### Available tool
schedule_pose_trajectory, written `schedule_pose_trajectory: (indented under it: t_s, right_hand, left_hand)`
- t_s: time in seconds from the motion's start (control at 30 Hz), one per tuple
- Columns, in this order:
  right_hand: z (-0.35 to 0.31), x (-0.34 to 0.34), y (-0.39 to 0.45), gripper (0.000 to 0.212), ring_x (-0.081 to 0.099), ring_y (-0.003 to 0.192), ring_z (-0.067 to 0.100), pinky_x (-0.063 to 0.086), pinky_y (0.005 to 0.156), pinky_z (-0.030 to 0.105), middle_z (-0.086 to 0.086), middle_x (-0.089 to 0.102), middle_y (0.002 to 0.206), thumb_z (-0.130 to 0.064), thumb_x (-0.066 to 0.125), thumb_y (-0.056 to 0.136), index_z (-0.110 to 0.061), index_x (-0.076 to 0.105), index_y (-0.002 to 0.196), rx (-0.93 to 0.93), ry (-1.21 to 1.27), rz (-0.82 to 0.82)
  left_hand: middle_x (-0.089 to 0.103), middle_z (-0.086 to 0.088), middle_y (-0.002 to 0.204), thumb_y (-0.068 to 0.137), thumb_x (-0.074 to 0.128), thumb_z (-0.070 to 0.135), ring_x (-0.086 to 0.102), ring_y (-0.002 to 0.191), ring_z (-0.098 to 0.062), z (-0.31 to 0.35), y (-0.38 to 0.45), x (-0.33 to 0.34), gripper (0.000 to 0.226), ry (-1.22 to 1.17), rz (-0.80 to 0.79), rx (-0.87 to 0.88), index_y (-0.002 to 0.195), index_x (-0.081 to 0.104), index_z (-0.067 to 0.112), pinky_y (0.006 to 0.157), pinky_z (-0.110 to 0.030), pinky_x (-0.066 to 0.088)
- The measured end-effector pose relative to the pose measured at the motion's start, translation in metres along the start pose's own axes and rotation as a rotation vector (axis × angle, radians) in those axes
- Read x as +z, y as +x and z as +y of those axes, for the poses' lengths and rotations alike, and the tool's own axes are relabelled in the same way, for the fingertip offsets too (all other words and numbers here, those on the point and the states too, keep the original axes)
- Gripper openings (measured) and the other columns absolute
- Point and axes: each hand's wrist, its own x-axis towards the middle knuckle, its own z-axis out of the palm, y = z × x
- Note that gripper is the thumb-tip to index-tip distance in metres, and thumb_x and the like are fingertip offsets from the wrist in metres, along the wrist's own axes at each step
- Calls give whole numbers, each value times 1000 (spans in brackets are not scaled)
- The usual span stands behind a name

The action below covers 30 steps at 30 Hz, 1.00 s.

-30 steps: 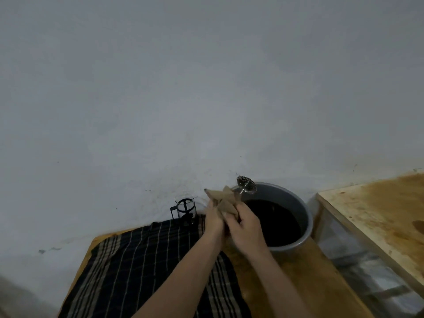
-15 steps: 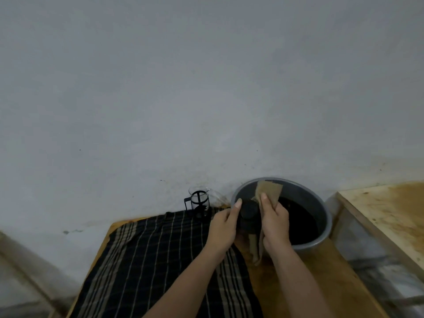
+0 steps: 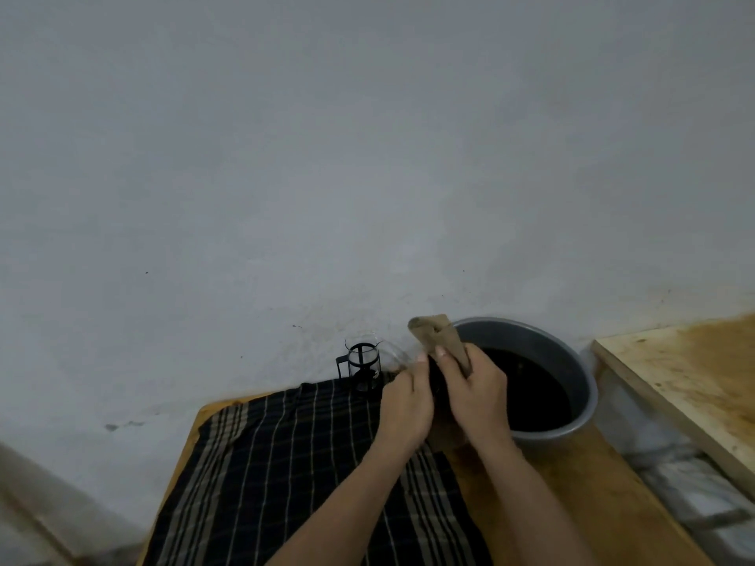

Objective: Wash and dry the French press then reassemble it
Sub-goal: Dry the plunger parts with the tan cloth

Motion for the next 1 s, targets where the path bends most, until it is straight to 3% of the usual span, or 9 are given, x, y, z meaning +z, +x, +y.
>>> schedule_pose_trajectory:
  t_s: [0.07, 0.17, 0.3, 0.43, 0.57, 0.67, 0.73, 0.8, 1.0]
  right_hand:
    - [-6, -3, 3, 22, 58, 62, 1, 42, 55, 5, 2, 64, 72, -26, 59, 94, -11, 65, 81, 71, 48, 18]
    - [-10, -1, 4, 23, 59, 65, 7, 42, 54, 9, 2, 65, 72, -28, 58, 95, -11, 67, 82, 124, 62, 47]
    - [-2, 6, 4, 19, 64, 76, 18, 51, 70, 32, 5, 69, 79, -29, 60, 94, -15, 70, 85, 301, 288, 150]
    - [-3, 9, 4, 18, 66, 93, 25, 54, 83, 41, 8, 70, 95, -27, 59, 94, -15, 69, 102, 511, 585, 302]
    - [-6, -14, 10, 40, 62, 101, 26, 49, 92, 48, 7, 66, 111, -44, 54, 94, -22, 58, 127, 624, 827, 335]
    - [-19, -18, 5, 29, 60, 100, 19, 48, 86, 37, 2, 66, 107, -43, 52, 94, -25, 63, 114, 454, 610, -26]
    - [-23, -7, -2, 19, 61, 95, 8, 46, 77, 23, -5, 68, 100, -32, 53, 96, -24, 66, 107, 301, 337, -244]
    - [-18, 4, -3, 16, 66, 90, 12, 50, 75, 24, 0, 70, 92, -27, 56, 96, -19, 69, 99, 182, 171, -221]
    - [-17, 1, 11, 32, 52, 54, 7, 37, 50, 15, -5, 57, 57, -30, 64, 90, -18, 60, 61, 122, -74, -103]
  left_hand:
    - [66, 6, 109, 97, 25, 59, 60, 103, -8, 0, -1, -6, 53, 78, -25, 141, 111, 63, 25, 94, -35, 47]
    - [56, 13, 126, 93, 29, 66, 51, 114, -1, 4, 1, -14, 57, -22, -254, 20, 134, 49, 31, 93, -23, 41]
    - [54, 9, 134, 92, 33, 66, 48, 118, -3, 6, 3, -13, 62, -55, -291, -5, 139, 46, 29, 95, -23, 38]
    - [50, 9, 137, 88, 32, 73, 46, 125, -9, 1, 2, -5, 71, -150, -302, -110, 140, 46, 27, 105, -30, 38]
    - [62, -18, 121, 88, 31, 72, 63, 88, -24, -4, 11, -12, 77, -233, -273, -278, 134, 53, 14, 82, -37, 52]
    - [63, -8, 93, 98, 22, 56, 55, 74, -15, -2, 18, -10, 63, -204, -215, -300, 123, 59, 12, 65, -28, 46]
    - [63, -5, 111, 96, 19, 55, 60, 97, -19, 4, 18, -6, 61, -189, -199, -273, 127, 56, 17, 85, -36, 53]
    - [63, -10, 120, 93, 19, 57, 60, 108, -25, 8, 16, -2, 61, -158, -170, -276, 118, 59, 19, 98, -47, 49]
    - [65, -12, 107, 100, 21, 42, 59, 100, -25, 7, 12, -2, 44, -76, -78, -171, 83, 57, 24, 96, -44, 47]
